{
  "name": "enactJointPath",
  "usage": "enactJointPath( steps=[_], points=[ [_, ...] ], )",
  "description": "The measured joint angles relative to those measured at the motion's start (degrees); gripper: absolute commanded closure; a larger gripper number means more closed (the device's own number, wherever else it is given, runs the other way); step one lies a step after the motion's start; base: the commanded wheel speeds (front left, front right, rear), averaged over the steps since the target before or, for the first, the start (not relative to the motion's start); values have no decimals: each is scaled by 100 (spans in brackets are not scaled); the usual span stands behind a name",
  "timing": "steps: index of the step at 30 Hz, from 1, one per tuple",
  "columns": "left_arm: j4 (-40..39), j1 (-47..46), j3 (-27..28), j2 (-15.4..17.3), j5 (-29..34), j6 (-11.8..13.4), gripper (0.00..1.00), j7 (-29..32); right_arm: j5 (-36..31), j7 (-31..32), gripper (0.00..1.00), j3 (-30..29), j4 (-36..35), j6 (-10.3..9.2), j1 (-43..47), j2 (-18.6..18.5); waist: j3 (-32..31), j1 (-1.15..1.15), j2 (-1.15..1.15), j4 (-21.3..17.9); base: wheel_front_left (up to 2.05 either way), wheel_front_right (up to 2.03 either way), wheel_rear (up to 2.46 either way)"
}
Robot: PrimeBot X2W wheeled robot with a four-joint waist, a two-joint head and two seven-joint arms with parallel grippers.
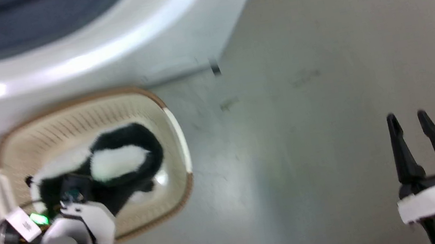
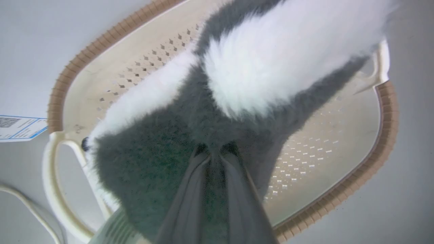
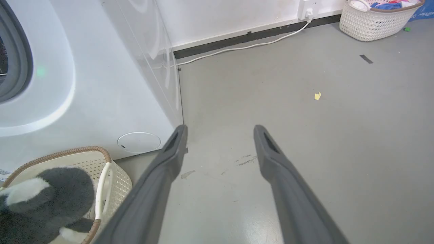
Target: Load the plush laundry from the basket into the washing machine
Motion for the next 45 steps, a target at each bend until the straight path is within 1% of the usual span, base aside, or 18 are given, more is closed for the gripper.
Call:
enactJointPath(
  steps=[3,6,7,8,9,10,11,12,13,14,15,16,17,22,28,32,38,45],
  points=[
    [-158,280,76,-186,-129,-116,100,-245,-198,0,0,-197,35,1,205,0,-625,0,0,171,0,0,0],
    [-416,444,124,-224,-114,-107,100,-247,-278,0,0,-290,58,1,286,2,-931,-1,0,267,0,0,0],
    [-658,559,198,-223,-124,-59,100,-248,-308,0,0,-353,65,1,316,1,-1080,-1,0,317,0,0,0],
    [-1204,825,345,-219,-123,15,100,-266,-342,0,0,-459,70,1,398,0,-1375,-1,0,421,0,0,0],
    [-1204,825,345,-219,-123,15,100,-266,-342,0,0,-459,70,1,398,0,-1375,-1,0,421,0,0,0],
    [-1734,1145,528,-233,-94,88,100,-281,-363,0,0,-516,76,0,460,0,-1651,-1,0,526,0,0,0],
    [-1734,1145,528,-233,-94,88,100,-281,-363,0,0,-516,76,0,460,0,-1651,-1,0,526,0,0,0],
    [-2298,1506,764,-247,-80,171,100,-283,-388,0,0,-544,78,0,548,0,-1912,-2,0,634,0,0,0],
    [-2554,1665,867,-252,-40,202,100,-285,-388,-1,0,-544,86,0,593,1,-2033,-2,0,693,0,0,0],
    [-2554,1665,867,-252,-40,202,100,-285,-388,-1,0,-544,86,0,593,1,-2033,-2,0,693,0,0,0],
    [-3037,1948,1066,-272,24,259,100,-283,-392,0,0,-536,93,0,662,0,-2245,-2,0,807,0,0,0],
    [-3037,1948,1066,-272,24,259,100,-283,-392,0,0,-536,93,0,662,0,-2245,-2,0,807,0,0,0],
    [-3492,2218,1281,-316,86,310,100,-283,-422,0,0,-521,101,0,695,1,-2439,-1,0,910,0,0,0],
    [-4515,2665,1777,-475,279,361,100,-283,-438,-1,0,-544,81,0,756,1,-2738,-2,0,1120,0,0,0],
    [-5335,2677,2181,-636,468,335,100,-289,-435,-1,0,-415,19,0,748,1,-2554,0,0,1131,0,0,0],
    [-5479,2426,2336,-631,488,234,100,-289,-370,0,0,-356,-11,0,654,2,-2235,1,0,1029,0,0,0],
    [-5279,1445,2413,-234,623,96,100,35,-179,-1,0,-205,-45,0,284,1,-1593,1,0,788,0,0,0],
    [-4807,-327,2576,398,639,-146,100,805,134,0,0,-47,-44,0,-116,1,-724,2,0,433,0,0,0]
  ],
)
